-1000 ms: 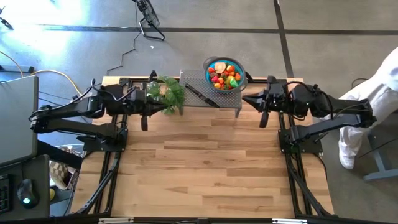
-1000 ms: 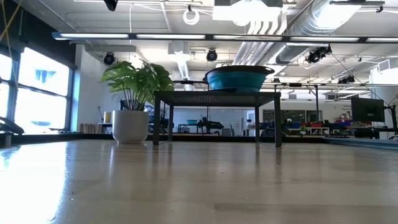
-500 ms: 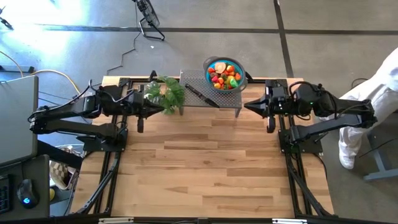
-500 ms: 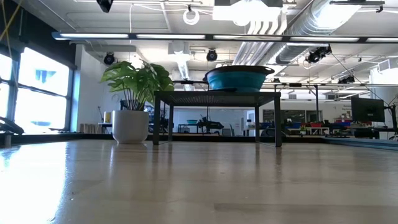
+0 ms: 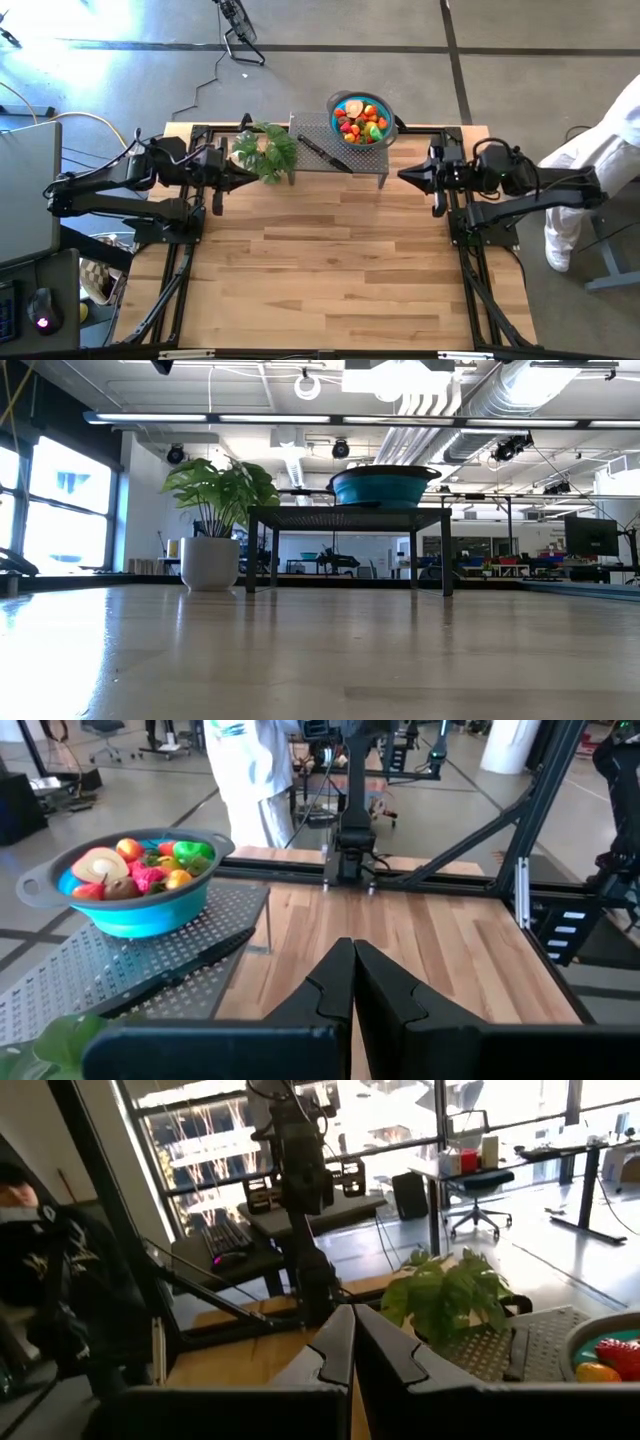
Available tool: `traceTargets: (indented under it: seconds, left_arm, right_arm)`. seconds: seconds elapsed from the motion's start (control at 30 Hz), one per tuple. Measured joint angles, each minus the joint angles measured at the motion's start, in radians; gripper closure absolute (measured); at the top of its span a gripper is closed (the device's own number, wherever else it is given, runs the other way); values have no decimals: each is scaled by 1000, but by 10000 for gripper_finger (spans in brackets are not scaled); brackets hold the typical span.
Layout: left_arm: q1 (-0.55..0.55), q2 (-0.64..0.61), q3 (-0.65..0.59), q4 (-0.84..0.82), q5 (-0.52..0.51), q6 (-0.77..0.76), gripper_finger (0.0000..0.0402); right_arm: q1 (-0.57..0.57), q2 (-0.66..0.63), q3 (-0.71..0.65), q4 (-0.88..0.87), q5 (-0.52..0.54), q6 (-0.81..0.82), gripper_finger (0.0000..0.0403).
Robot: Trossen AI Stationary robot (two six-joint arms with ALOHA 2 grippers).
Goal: Pick & Place Fruit
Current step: Return to Home Position
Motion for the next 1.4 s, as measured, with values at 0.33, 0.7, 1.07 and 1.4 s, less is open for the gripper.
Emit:
traceTargets:
  seconds: [0.33, 0.7, 1.07, 1.4]
  left_arm:
    - [0, -2, 0, -16, -2, 0, 396]
    - [0, -2, 0, -21, -4, 2, 396]
    - [0, -2, 0, -20, 14, -3, 396]
    - [0, -2, 0, -19, 17, -3, 396]
  right_arm:
    - [0, -155, -113, 59, 10, 0, 400]
    - [0, -296, -124, -32, 6, -9, 400]
    - [0, -385, -124, -62, 15, -8, 400]
    - [0, -462, -123, -114, 32, -3, 400]
